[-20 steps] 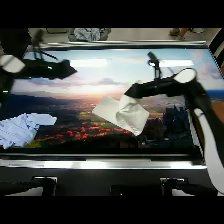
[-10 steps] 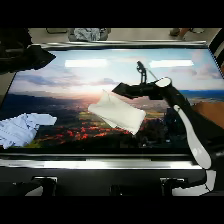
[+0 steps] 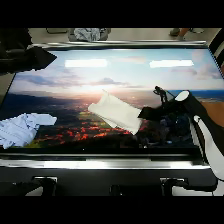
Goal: Fold the shirts.
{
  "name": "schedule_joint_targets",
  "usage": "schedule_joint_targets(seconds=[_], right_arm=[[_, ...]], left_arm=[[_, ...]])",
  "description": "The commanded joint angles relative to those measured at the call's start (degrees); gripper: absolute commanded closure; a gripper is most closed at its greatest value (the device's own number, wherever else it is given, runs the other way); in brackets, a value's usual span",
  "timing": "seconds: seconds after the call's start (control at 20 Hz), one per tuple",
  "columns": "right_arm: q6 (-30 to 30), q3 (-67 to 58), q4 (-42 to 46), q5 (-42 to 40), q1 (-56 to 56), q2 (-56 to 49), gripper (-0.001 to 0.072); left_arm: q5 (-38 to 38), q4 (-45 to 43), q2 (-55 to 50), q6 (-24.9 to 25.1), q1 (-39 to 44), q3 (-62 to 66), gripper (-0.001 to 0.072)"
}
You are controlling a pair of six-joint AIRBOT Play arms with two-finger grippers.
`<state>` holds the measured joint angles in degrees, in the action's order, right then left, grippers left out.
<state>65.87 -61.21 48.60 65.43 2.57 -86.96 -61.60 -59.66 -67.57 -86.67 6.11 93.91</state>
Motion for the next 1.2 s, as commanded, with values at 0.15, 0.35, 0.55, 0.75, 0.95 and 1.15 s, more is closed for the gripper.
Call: schedule_joint_targets(seconds=[0.15, 0.35, 0.55, 0.75, 0.95, 1.15], right_arm=[[-2.0, 9.9, -10.2, -9.3, 0.0, 0.1, 0.0044], [-0.9, 9.8, -10.8, -13.6, -3.6, -0.2, 0.0564], [-7.6, 4.7, -11.6, -12.9, -0.5, 4.7, 0.0674], [-4.5, -11.0, -5.1, 2.3, 12.8, 8.3, 0.0673], [-0.8, -27.8, 3.2, 15.3, 27.6, 8.3, 0.0672], [3.1, -37.2, 3.7, 19.9, 39.3, 8.3, 0.0672]], left_arm=[[-2.5, 0.1, 0.1, 0.1, 0.0, -0.1, 0.0679], [-2.5, 0.1, 0.1, 0.1, 0.0, -0.1, 0.0679], [-2.5, 0.1, 0.0, 0.6, 0.0, -0.1, 0.0679], [-2.5, -0.5, -0.1, 1.4, 0.0, -0.1, 0.0678], [-2.5, -1.1, -0.1, 1.4, 0.0, -0.1, 0.0678], [-2.5, -2.4, -0.1, 1.5, 0.0, -0.1, 0.0678]])
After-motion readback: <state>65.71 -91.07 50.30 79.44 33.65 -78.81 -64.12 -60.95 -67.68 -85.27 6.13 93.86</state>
